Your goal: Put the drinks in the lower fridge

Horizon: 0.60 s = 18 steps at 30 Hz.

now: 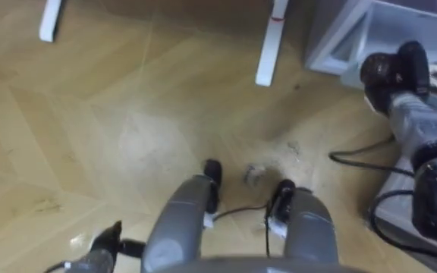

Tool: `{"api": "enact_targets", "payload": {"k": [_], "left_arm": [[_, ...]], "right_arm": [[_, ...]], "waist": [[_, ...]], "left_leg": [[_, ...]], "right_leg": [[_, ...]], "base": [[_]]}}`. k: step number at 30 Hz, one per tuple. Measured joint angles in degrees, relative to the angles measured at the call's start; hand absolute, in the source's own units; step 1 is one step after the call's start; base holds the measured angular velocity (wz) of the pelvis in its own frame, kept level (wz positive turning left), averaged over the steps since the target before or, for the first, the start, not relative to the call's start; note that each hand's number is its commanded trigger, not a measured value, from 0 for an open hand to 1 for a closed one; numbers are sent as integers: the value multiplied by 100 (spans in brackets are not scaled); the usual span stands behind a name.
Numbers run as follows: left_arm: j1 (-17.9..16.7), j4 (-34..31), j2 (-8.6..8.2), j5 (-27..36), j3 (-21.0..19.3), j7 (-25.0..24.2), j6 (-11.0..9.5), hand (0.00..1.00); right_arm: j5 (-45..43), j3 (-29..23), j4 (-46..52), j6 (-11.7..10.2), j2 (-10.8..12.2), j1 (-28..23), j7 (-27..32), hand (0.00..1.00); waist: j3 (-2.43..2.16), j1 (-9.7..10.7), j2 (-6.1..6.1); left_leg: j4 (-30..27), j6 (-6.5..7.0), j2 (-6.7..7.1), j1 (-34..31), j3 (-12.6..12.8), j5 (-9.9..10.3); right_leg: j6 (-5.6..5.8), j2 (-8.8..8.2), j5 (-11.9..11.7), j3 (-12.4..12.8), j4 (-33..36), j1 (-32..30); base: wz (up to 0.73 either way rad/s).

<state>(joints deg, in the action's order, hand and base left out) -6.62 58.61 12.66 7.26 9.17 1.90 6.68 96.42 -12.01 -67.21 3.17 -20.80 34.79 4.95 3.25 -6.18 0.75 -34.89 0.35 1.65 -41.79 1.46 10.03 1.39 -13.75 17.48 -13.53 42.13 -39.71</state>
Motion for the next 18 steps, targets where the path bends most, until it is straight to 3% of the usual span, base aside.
{"api": "enact_targets", "payload": {"k": [4, 10, 11, 12, 18], "left_arm": [[-3, -2, 28, -6, -10, -12, -11, 0], [-32, -16, 78, -4, -3, -9, -14, 0], [-32, -21, 87, -6, -3, -5, -16, 0], [-32, -25, 110, -4, 9, 21, -15, 0], [-33, -23, 203, -6, 10, 124, -4, 0]], "right_arm": [[-165, -55, 307, -46, -221, 94, 289, 100], [-428, -46, 359, -128, -339, 411, 754, 100], [-427, -47, 373, -133, -339, 428, 796, 60], [-421, -47, 410, -140, -339, 452, 889, 0], [-429, -47, 506, -141, -340, 558, 1320, 0]], "waist": [[-11, -60, -3], [-25, -65, 23], [-26, -59, 23], [-26, -50, 24], [-67, -47, 83]], "left_leg": [[-487, -28, -57, -357, -62, 157], [-928, -6, -94, -677, 2, 287], [-954, -3, -95, -698, 5, 289], [-1010, 2, -93, -733, 5, 298], [-1072, -11, -91, -787, 14, 287]], "right_leg": [[-56, 2, 113, -53, 389, -261], [-58, -3, 184, 78, 798, -591], [-59, -4, 184, 86, 821, -615], [-62, -13, 192, 95, 877, -652], [-85, -26, 211, 123, 998, -734]], "base": [[3], [-7], [-4], [0], [0]]}}
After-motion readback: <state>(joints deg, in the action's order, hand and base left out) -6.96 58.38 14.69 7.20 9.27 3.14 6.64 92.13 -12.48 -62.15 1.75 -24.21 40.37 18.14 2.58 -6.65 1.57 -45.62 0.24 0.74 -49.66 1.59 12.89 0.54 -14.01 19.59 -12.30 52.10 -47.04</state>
